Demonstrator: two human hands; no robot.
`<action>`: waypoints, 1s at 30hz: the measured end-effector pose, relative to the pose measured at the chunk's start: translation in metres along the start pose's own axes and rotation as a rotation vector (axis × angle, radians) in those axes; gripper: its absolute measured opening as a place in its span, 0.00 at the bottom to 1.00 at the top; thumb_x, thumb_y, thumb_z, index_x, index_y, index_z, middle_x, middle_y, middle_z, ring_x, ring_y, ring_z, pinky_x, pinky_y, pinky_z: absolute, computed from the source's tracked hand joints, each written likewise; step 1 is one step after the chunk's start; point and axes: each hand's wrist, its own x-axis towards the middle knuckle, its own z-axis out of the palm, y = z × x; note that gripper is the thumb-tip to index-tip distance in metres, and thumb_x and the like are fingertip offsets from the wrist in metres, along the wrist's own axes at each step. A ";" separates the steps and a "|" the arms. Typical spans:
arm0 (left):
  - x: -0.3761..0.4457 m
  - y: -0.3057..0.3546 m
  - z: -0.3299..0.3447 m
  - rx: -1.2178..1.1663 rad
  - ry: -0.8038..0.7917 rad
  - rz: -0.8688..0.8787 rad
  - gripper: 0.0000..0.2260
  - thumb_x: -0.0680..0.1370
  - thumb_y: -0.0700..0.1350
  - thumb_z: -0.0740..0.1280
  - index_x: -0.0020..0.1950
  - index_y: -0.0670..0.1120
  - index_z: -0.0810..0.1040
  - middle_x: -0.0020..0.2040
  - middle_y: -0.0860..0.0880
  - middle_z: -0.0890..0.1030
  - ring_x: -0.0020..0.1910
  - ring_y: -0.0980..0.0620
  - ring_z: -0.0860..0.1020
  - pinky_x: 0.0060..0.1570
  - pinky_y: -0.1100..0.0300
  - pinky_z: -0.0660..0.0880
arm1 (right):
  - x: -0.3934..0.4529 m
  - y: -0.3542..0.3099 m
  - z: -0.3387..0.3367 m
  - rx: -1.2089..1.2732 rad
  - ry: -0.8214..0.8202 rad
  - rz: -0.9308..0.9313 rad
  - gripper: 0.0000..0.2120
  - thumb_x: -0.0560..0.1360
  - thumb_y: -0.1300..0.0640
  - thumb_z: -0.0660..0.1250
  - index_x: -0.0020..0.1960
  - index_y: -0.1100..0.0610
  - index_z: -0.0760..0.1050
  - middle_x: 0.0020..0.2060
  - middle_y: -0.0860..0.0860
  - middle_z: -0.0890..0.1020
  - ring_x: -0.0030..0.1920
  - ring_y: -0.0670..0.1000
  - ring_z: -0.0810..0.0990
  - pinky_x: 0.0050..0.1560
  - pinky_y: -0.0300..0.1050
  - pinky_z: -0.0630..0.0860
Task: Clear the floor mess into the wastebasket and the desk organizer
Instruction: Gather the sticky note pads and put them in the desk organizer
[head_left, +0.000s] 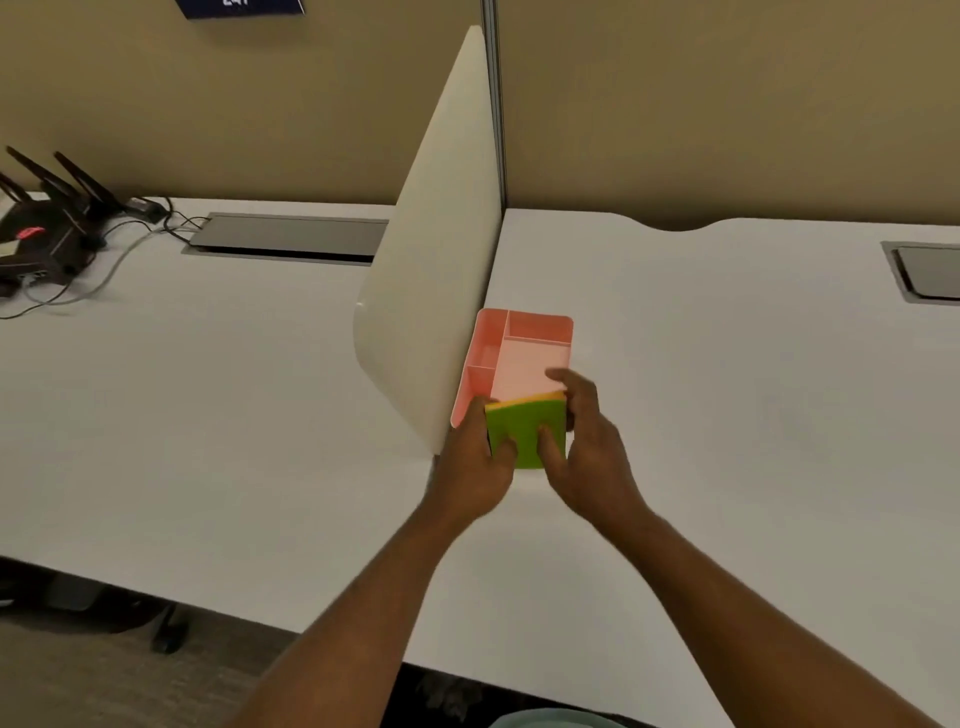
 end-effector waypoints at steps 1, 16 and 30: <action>0.013 0.009 -0.005 -0.007 0.001 0.002 0.16 0.76 0.38 0.64 0.62 0.50 0.69 0.48 0.54 0.78 0.44 0.55 0.78 0.39 0.72 0.73 | 0.016 -0.004 -0.008 -0.013 -0.011 -0.051 0.26 0.74 0.64 0.66 0.67 0.46 0.63 0.53 0.47 0.78 0.42 0.46 0.77 0.41 0.38 0.74; 0.052 -0.019 0.013 0.715 -0.216 -0.098 0.31 0.81 0.58 0.55 0.78 0.43 0.50 0.79 0.42 0.56 0.77 0.42 0.56 0.75 0.48 0.58 | 0.195 0.055 -0.019 -0.083 0.015 0.079 0.17 0.72 0.67 0.63 0.57 0.52 0.72 0.54 0.53 0.79 0.47 0.52 0.76 0.39 0.40 0.72; 0.051 -0.033 0.022 0.705 -0.175 -0.135 0.34 0.81 0.62 0.50 0.79 0.43 0.45 0.80 0.45 0.49 0.79 0.46 0.48 0.75 0.52 0.49 | 0.185 0.086 0.011 -0.225 -0.109 0.123 0.14 0.72 0.63 0.64 0.56 0.53 0.74 0.52 0.53 0.79 0.52 0.53 0.75 0.45 0.43 0.70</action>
